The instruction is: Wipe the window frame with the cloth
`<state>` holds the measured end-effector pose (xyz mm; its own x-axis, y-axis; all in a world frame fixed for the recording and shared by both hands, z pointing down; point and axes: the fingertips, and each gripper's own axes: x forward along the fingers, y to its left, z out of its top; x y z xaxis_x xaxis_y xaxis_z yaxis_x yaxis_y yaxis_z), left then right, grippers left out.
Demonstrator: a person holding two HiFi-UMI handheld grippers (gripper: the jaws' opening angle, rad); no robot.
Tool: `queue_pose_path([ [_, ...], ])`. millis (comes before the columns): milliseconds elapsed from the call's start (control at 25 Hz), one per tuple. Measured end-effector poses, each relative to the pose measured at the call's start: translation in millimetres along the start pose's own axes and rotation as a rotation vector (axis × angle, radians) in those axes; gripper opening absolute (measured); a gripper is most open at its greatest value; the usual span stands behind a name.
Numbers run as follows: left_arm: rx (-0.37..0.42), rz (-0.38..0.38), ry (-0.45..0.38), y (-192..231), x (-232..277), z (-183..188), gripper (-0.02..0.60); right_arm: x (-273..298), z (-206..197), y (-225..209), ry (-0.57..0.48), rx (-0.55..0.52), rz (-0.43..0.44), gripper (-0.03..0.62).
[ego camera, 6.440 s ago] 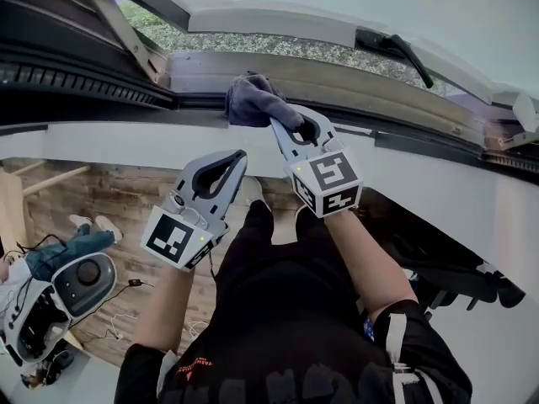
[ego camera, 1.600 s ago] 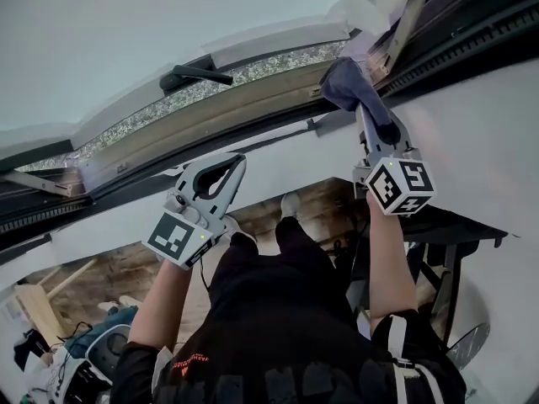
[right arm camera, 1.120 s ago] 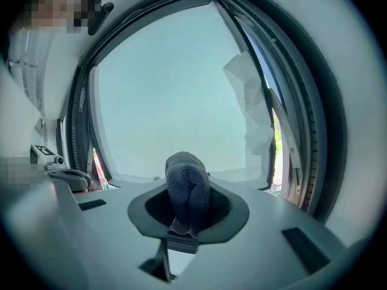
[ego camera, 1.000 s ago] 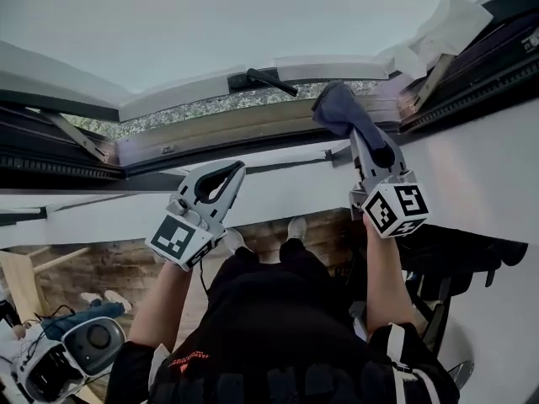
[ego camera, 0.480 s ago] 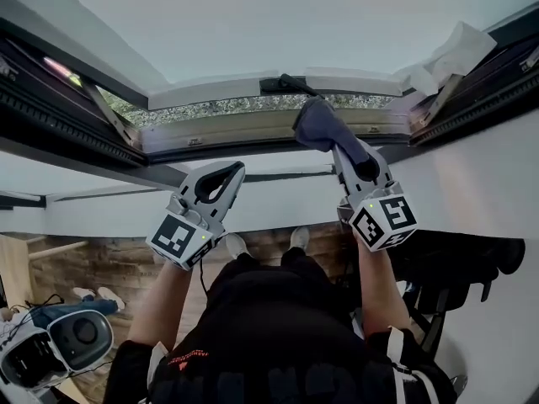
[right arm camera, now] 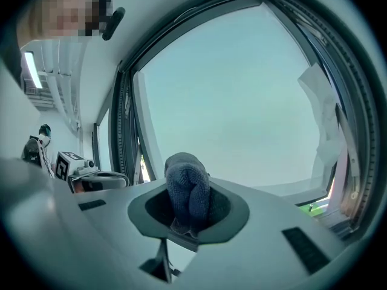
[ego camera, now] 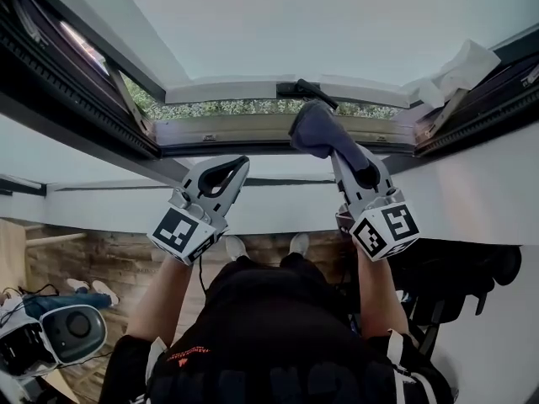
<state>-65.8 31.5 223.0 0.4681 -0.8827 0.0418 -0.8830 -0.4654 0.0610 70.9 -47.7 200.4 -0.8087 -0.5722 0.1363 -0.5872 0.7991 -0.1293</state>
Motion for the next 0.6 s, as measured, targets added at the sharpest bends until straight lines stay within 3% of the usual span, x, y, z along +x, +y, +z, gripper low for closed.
queue_pose_path([
  [600,0.016,0.023,-0.030,-0.4,3.2,7.0,0.020,5.9,0.5,14.3,0.017,-0.013,0.075,0.061],
])
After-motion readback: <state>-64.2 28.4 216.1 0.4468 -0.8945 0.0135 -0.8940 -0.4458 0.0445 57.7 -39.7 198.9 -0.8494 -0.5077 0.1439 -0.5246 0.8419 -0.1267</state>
